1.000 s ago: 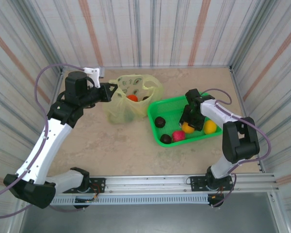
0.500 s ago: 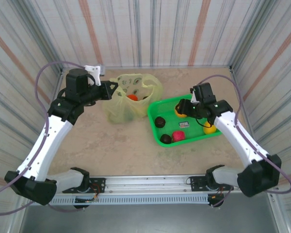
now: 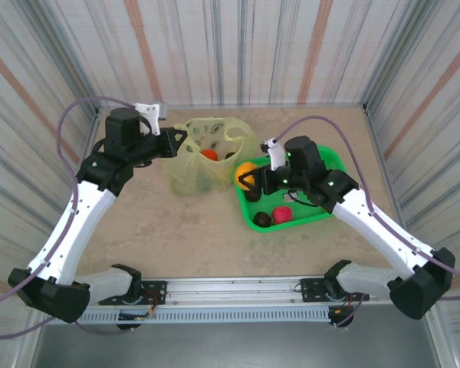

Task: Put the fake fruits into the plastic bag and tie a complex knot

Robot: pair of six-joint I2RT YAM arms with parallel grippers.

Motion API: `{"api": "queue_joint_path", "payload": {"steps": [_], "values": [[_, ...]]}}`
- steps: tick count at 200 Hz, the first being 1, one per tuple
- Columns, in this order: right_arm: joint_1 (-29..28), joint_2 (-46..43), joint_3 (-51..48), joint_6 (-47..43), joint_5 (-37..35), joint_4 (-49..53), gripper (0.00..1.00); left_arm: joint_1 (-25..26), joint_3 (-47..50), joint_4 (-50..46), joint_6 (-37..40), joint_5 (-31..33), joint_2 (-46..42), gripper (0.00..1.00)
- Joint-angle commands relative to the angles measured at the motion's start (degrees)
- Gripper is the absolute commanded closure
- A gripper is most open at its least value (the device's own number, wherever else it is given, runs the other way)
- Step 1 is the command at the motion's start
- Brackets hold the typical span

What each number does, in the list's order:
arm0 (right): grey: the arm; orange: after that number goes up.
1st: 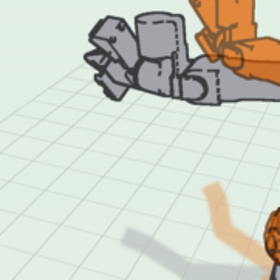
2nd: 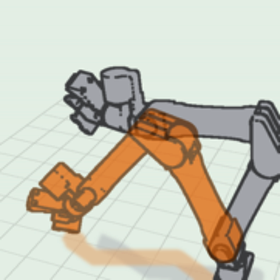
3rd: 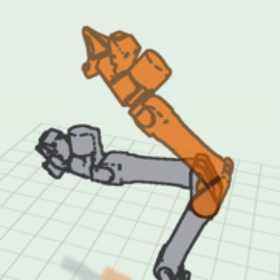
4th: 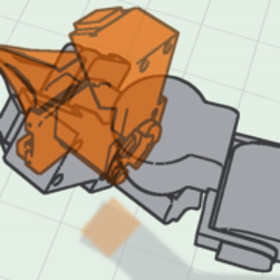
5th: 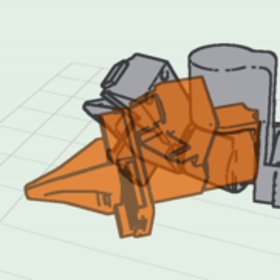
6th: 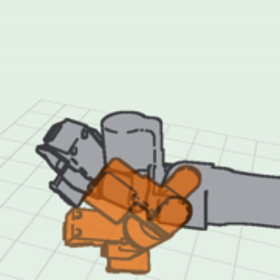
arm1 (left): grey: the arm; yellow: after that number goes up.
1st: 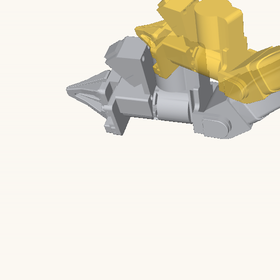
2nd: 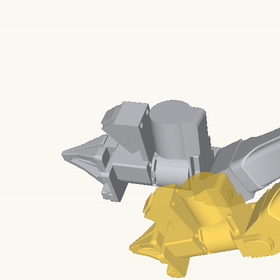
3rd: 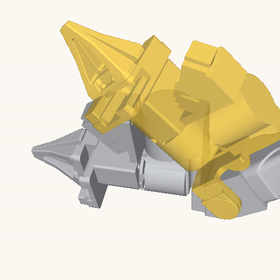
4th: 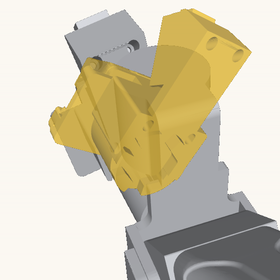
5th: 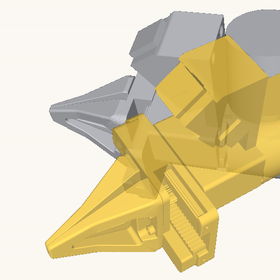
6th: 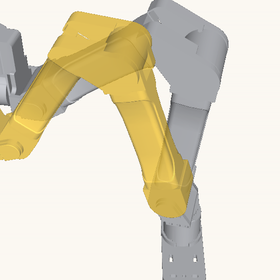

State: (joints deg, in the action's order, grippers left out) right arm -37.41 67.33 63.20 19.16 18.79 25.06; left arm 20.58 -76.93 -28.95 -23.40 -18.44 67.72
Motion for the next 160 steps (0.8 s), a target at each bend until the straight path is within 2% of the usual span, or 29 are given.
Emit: {"api": "queue_joint_path", "payload": {"steps": [1,43,84,121,160], "values": [[-2.18,3.99,3.41,-1.89,-3.49,-3.5,0.41,-0.6,-0.88,-0.63,0.03,-0.64,-0.27,1.0],[-6.21,13.47,10.89,-2.0,-11.66,-8.17,0.41,-0.62,-0.64,-1.42,0.2,-0.14,-0.77,1.0],[-6.23,22.79,20.76,0.05,-25.53,-7.99,0.41,-0.62,-0.76,-2.08,0.37,0.42,-1.85,1.0],[-6.17,32.23,30.24,2.77,-30.3,-2.97,0.38,-0.64,-0.85,-2.48,0.54,0.6,-2.29,1.0],[-6.6,38.98,35.39,4.65,-29.06,-0.19,0.31,-0.8,-1.83,-2.67,0.72,0.86,-1.69,1.0]]}}
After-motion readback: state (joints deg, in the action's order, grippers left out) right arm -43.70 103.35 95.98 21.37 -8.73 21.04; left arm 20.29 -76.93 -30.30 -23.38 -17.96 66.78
